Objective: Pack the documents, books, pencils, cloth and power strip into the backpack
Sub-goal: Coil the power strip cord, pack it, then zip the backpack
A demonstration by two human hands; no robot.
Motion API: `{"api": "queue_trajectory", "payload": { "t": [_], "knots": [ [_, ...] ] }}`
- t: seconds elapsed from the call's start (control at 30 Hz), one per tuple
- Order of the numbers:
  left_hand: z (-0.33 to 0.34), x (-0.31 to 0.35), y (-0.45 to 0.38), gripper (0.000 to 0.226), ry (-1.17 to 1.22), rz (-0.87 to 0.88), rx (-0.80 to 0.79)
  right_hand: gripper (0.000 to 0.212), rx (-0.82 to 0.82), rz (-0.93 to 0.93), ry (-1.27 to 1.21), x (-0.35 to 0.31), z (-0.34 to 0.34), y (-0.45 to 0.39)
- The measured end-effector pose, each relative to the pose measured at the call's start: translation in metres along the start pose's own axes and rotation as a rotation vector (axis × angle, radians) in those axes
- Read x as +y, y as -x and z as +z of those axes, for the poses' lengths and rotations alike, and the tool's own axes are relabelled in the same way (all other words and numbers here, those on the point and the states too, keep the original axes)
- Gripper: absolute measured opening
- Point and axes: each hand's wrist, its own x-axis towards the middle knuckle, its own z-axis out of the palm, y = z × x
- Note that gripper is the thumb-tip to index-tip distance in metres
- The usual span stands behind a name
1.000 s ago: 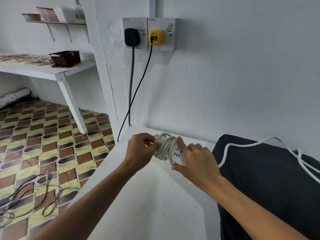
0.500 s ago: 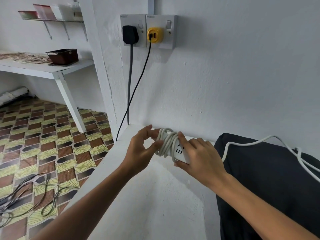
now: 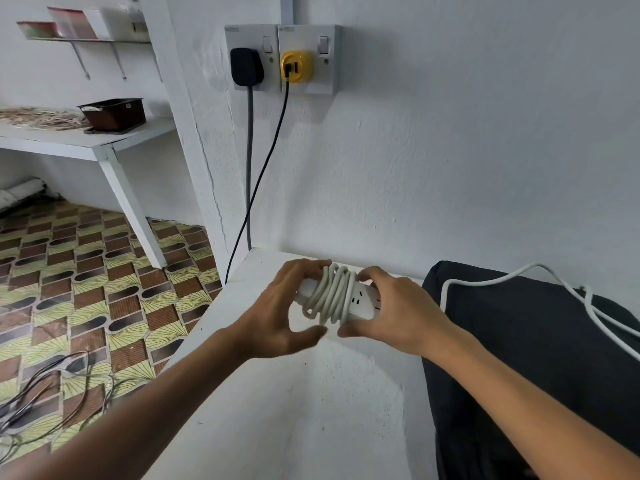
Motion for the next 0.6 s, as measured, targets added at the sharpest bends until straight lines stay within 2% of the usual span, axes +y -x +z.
{"api": "queue_trajectory", "payload": {
  "t": [0.1,0.33,0.4,0.47,0.53,0.6],
  "knots": [
    [0.010,-0.004,0.005,0.079,-0.036,0.000,-0.005,0.080,-0.063,0.021,-0.009,-0.003,-0.004,-0.004],
    [0.024,0.003,0.007,0.071,0.096,-0.014,0.048,0.060,-0.170,0.040,0.018,-0.008,0.001,-0.009],
    [0.021,0.003,0.006,0.087,0.066,-0.033,-0.015,0.057,-0.204,0.046,-0.010,-0.007,-0.002,-0.009],
    [0.014,0.003,0.006,0.112,-0.031,-0.064,-0.150,0.051,-0.249,0.042,0.000,-0.008,-0.005,-0.010],
    [0.014,0.004,0.004,0.115,-0.220,-0.039,-0.229,0.048,-0.284,0.047,0.002,-0.008,-0.007,-0.012],
    [0.019,0.012,0.000,0.112,-0.460,-0.082,-0.220,0.047,-0.317,0.053,-0.005,-0.010,-0.008,-0.015]
  ]
}}
